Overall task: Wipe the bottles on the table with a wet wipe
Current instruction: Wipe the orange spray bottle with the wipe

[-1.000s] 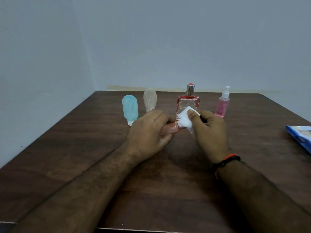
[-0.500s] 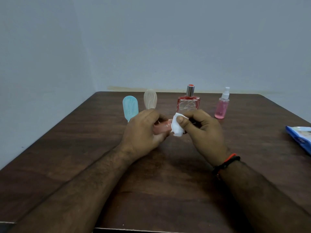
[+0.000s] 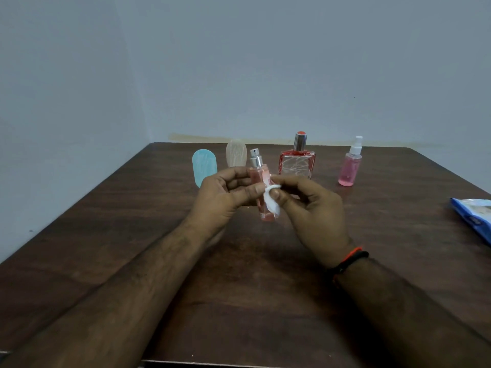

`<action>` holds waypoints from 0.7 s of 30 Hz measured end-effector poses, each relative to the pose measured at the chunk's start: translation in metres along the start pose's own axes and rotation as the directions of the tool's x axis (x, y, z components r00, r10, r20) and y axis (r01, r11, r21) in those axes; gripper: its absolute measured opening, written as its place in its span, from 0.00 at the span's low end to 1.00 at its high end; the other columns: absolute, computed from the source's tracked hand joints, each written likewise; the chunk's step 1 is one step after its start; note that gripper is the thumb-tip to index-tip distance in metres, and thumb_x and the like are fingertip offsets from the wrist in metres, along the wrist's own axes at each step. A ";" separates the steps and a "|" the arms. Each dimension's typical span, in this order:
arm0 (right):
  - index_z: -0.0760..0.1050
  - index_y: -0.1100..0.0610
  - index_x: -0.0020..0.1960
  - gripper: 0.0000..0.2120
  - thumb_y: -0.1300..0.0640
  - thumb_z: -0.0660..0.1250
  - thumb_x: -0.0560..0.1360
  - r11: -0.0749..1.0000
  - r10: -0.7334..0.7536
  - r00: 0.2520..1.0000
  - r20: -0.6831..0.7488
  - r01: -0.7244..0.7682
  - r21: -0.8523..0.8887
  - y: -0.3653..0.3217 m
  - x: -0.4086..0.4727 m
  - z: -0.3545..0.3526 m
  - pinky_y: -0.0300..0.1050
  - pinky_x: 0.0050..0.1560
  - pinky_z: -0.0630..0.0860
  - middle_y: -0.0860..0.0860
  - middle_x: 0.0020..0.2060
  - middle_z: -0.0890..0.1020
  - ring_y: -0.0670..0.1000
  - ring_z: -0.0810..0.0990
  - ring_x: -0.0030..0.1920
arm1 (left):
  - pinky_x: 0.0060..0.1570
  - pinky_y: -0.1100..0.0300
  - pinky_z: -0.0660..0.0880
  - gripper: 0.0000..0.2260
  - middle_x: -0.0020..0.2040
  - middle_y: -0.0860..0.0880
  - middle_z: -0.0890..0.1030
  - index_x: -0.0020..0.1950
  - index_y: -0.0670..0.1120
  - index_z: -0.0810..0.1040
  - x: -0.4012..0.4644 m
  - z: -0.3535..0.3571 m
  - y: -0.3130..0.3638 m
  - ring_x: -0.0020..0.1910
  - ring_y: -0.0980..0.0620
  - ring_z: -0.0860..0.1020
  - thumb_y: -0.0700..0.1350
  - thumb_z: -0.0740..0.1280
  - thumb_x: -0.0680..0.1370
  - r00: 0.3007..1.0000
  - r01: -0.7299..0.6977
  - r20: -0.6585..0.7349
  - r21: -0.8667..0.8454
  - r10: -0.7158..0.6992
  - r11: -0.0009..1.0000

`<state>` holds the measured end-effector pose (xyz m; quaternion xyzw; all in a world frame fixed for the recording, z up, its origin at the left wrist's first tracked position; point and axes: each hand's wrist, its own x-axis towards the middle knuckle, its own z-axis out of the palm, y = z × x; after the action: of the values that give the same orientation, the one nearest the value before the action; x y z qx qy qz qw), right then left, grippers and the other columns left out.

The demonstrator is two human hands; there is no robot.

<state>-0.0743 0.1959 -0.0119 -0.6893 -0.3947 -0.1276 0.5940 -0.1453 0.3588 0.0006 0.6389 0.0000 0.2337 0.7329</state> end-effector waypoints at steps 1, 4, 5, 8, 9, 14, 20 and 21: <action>0.81 0.53 0.58 0.12 0.60 0.72 0.75 1.000 -0.010 1.000 0.015 0.010 -0.009 -0.001 -0.001 0.001 0.34 0.53 0.78 0.45 0.51 0.85 0.39 0.82 0.53 | 0.45 0.54 0.82 0.18 0.51 0.42 0.86 0.56 0.42 0.82 0.001 -0.001 -0.001 0.51 0.45 0.84 0.40 0.75 0.67 1.000 0.007 -0.010 -0.037 -0.007 0.999; 0.81 0.52 0.58 0.14 0.62 0.73 0.74 0.999 -0.048 0.997 0.057 0.049 -0.019 -0.004 -0.001 0.000 0.29 0.53 0.76 0.41 0.50 0.83 0.37 0.81 0.52 | 0.44 0.54 0.82 0.19 0.50 0.40 0.86 0.57 0.39 0.81 0.002 -0.002 0.000 0.48 0.45 0.85 0.40 0.74 0.68 0.997 0.031 -0.062 -0.120 -0.039 0.992; 0.82 0.52 0.57 0.14 0.63 0.73 0.73 0.999 -0.047 0.996 0.073 0.048 -0.013 -0.004 -0.001 0.000 0.28 0.51 0.76 0.41 0.49 0.83 0.37 0.82 0.51 | 0.43 0.54 0.82 0.19 0.49 0.40 0.86 0.58 0.38 0.80 0.003 -0.003 0.001 0.47 0.45 0.85 0.40 0.73 0.68 0.995 0.033 -0.085 -0.150 -0.046 0.988; 0.83 0.54 0.55 0.14 0.64 0.74 0.71 0.999 0.022 0.994 0.104 -0.025 0.031 -0.003 -0.002 0.000 0.28 0.49 0.76 0.41 0.47 0.84 0.38 0.83 0.48 | 0.41 0.57 0.82 0.16 0.46 0.42 0.85 0.55 0.37 0.81 0.005 -0.006 0.005 0.44 0.47 0.85 0.40 0.72 0.69 0.987 0.036 -0.141 -0.240 -0.072 0.970; 0.83 0.53 0.55 0.15 0.65 0.75 0.71 0.997 0.050 0.993 0.103 -0.056 0.059 -0.003 -0.002 0.001 0.28 0.48 0.77 0.41 0.46 0.85 0.38 0.83 0.47 | 0.40 0.57 0.82 0.15 0.46 0.42 0.85 0.54 0.37 0.81 0.006 -0.007 0.005 0.43 0.48 0.85 0.41 0.72 0.69 0.985 0.041 -0.151 -0.266 -0.084 0.963; 0.83 0.53 0.52 0.14 0.65 0.76 0.69 0.972 0.121 0.991 0.055 -0.130 0.198 -0.001 -0.001 0.001 0.36 0.47 0.81 0.48 0.46 0.87 0.46 0.85 0.46 | 0.45 0.55 0.83 0.13 0.44 0.41 0.85 0.51 0.37 0.81 0.005 -0.002 0.004 0.42 0.48 0.85 0.42 0.72 0.69 0.987 0.090 -0.100 -0.326 -0.129 0.941; 0.83 0.53 0.48 0.12 0.65 0.76 0.68 0.921 0.154 0.987 0.055 -0.163 0.353 -0.001 0.000 -0.001 0.39 0.45 0.81 0.50 0.43 0.87 0.49 0.86 0.45 | 0.39 0.59 0.83 0.11 0.40 0.42 0.84 0.48 0.37 0.80 0.007 0.000 0.004 0.38 0.50 0.83 0.42 0.72 0.70 0.989 0.093 -0.081 -0.322 -0.126 0.942; 0.83 0.54 0.48 0.12 0.65 0.76 0.67 0.904 0.168 0.984 0.052 -0.175 0.389 -0.002 0.000 -0.001 0.40 0.44 0.82 0.51 0.42 0.87 0.50 0.86 0.45 | 0.39 0.59 0.83 0.11 0.40 0.42 0.84 0.48 0.37 0.80 0.007 0.000 0.004 0.38 0.50 0.83 0.42 0.72 0.70 0.989 0.093 -0.077 -0.325 -0.124 0.941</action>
<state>-0.0750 0.1951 -0.0102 -0.5894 -0.3554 0.0127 0.7253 -0.1407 0.3614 0.0063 0.4982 0.0328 0.2206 0.8379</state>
